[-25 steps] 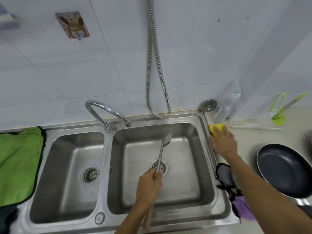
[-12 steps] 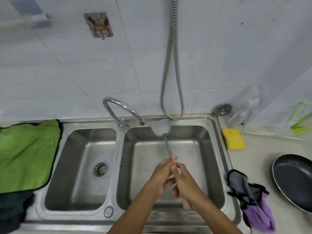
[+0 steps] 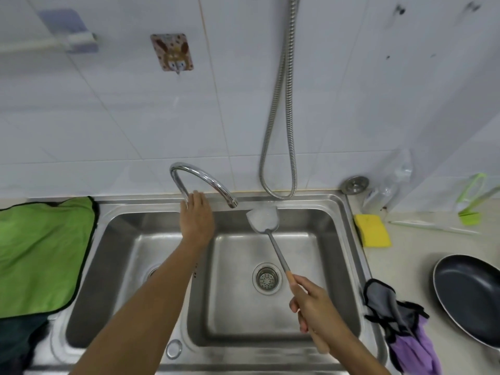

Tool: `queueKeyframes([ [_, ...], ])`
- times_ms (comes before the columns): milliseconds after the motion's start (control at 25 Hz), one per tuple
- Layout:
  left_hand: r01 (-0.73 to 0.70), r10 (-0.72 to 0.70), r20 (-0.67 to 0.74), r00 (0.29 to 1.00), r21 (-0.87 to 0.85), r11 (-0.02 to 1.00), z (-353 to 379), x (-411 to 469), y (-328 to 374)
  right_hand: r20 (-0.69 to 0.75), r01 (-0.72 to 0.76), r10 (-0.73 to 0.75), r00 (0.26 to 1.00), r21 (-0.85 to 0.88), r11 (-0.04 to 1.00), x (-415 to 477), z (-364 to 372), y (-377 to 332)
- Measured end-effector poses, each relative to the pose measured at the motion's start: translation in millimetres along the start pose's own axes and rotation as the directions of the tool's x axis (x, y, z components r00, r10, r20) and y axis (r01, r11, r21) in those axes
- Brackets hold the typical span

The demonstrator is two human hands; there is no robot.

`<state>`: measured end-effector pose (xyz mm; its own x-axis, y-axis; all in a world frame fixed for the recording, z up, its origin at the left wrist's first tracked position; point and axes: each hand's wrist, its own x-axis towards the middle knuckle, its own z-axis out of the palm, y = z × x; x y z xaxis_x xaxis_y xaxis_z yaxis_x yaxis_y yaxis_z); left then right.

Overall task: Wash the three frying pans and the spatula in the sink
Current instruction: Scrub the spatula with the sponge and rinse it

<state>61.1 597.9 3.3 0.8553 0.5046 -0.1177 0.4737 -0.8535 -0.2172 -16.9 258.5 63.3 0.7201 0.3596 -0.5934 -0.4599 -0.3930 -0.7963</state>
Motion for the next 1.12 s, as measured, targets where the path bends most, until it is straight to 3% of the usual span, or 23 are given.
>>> queueKeyframes([
  [80,0.042,-0.042,-0.021,0.999,-0.022,0.999,20,-25,-4,-0.002,0.006,-0.006,1.000,-0.003,1.000,2,5,0],
  [240,0.040,0.031,0.225,0.974,-0.301,0.953,55,-89,-8,0.027,0.019,-0.019,0.999,-0.012,1.000,12,16,-5],
  [320,0.092,0.027,0.240,0.970,-0.468,0.879,54,-111,2,0.048,0.031,-0.029,0.998,-0.032,0.999,24,22,-10],
  [400,0.153,0.020,0.237,0.971,-0.685,0.713,38,-132,22,0.061,0.045,-0.044,0.997,-0.026,0.999,34,30,-20],
  [480,0.225,0.066,0.290,0.955,-0.848,0.479,10,-152,43,0.072,0.050,-0.050,0.996,-0.003,0.999,42,39,-29],
  [600,0.360,0.123,0.372,0.920,-0.927,0.109,-24,-167,65,0.084,0.074,-0.074,0.994,0.008,0.997,49,48,-37],
  [680,0.405,0.124,0.399,0.909,-0.914,-0.027,-37,-170,71,0.087,0.097,-0.096,0.992,-0.002,0.995,48,47,-39],
  [800,0.423,0.130,0.414,0.901,-0.905,-0.052,-42,-176,75,0.086,0.109,-0.107,0.991,-0.016,0.994,40,39,-36],
  [1120,0.491,0.265,0.475,0.839,-0.871,0.006,-31,-211,92,0.093,0.038,-0.031,0.995,-0.074,0.997,3,15,3],
])
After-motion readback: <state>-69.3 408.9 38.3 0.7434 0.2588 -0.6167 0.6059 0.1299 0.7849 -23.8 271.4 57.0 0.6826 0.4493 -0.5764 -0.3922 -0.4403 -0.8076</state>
